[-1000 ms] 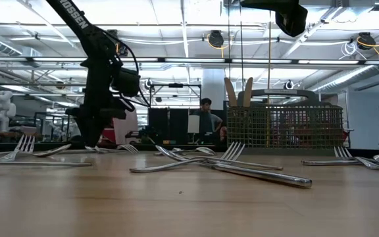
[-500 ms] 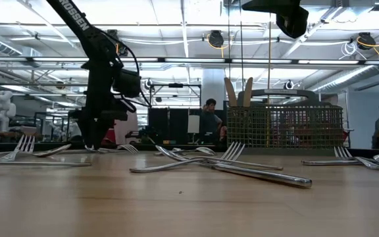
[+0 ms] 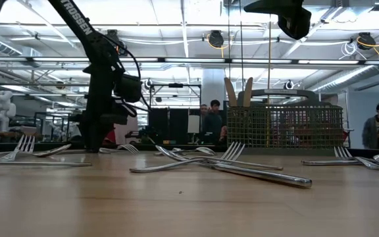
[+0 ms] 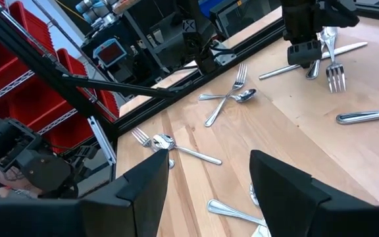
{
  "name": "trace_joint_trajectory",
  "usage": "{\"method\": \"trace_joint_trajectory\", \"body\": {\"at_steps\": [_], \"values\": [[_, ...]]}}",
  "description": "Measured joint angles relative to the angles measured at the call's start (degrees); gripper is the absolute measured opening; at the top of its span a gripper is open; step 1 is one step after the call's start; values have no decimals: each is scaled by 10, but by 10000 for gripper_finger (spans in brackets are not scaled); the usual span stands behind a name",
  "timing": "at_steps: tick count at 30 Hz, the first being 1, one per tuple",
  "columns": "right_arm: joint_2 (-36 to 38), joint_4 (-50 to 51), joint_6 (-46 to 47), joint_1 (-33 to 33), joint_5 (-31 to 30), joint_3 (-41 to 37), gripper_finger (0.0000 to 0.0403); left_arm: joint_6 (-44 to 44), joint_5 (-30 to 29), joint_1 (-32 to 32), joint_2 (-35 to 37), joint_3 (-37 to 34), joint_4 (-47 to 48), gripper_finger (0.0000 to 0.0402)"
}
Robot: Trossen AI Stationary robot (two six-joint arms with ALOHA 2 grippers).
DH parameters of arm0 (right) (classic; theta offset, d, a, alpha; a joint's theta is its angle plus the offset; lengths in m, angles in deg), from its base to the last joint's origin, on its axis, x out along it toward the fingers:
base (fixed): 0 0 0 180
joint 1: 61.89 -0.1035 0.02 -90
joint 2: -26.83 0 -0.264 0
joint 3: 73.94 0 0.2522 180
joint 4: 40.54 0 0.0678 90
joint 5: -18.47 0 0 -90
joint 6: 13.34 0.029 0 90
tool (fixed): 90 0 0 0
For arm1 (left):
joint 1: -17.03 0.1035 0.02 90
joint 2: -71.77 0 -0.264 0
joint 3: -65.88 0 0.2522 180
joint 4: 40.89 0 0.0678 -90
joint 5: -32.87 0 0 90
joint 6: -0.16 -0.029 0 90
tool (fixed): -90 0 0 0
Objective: Sort silverware
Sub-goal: Put the silver knife into the silverware basket
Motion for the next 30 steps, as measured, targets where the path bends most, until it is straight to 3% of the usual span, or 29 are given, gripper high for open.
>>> {"method": "trace_joint_trajectory", "body": {"at_steps": [12, 30], "values": [[0, 0, 0, 0, 0, 0, 203, -2, -1, 0, -1, -1, 0, 66], [0, 0, -2, 0, 0, 0, 203, -3, -1, 0, 8, 17, 40, 61]]}}
